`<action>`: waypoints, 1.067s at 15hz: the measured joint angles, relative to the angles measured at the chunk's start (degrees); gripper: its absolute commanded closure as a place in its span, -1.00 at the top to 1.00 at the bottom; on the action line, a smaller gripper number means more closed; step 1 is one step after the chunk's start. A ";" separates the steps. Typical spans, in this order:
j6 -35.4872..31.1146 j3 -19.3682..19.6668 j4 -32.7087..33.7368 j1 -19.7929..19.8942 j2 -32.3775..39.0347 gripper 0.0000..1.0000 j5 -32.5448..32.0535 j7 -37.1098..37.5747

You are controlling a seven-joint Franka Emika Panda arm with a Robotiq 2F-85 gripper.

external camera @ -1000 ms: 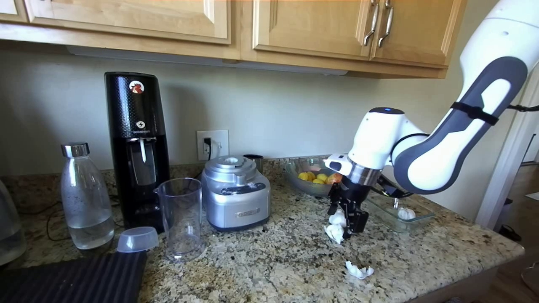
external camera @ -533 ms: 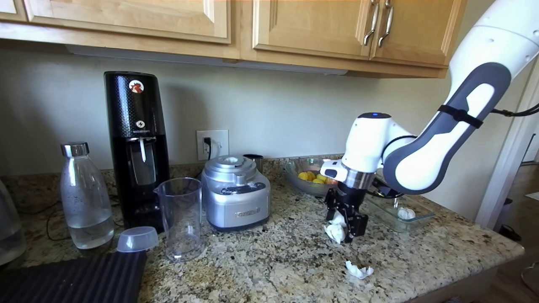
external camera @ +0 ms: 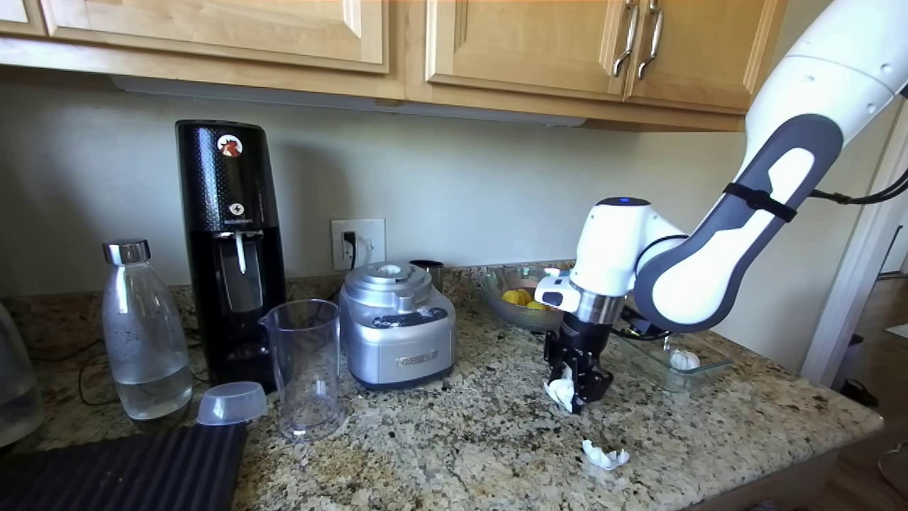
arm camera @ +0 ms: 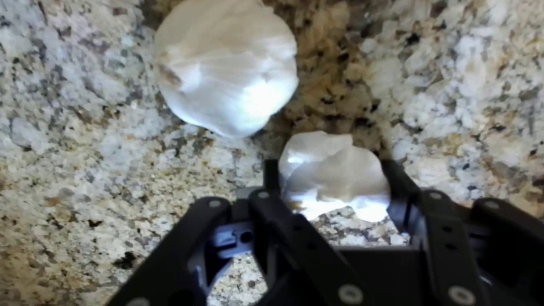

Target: Pick up the garlic and place it in the bowl

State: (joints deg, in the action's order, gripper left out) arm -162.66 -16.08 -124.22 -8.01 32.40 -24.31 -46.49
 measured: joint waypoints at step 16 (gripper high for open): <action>10.70 2.76 -4.91 0.79 -15.55 -0.40 10.84 7.38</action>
State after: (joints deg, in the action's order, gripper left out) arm -151.96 -13.33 -129.13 -7.22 16.85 -13.48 -39.11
